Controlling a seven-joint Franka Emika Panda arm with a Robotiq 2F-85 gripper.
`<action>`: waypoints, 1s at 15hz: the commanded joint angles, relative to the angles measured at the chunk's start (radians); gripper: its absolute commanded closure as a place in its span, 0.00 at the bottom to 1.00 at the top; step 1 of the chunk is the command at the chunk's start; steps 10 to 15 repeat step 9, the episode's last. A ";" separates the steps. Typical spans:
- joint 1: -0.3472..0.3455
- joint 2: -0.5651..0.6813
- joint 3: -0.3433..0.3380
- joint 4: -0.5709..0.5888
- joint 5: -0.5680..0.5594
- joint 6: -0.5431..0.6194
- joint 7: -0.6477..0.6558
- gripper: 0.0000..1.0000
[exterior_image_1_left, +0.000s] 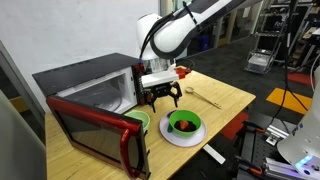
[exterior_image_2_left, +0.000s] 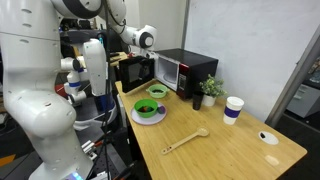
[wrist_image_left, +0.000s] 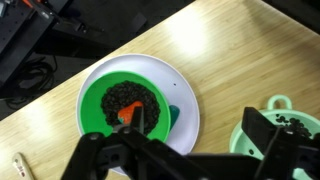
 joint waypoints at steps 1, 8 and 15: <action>-0.007 -0.108 0.004 -0.120 -0.116 -0.023 -0.081 0.00; -0.042 -0.285 0.010 -0.334 -0.274 0.136 -0.226 0.00; -0.033 -0.219 0.024 -0.247 -0.254 0.060 -0.178 0.00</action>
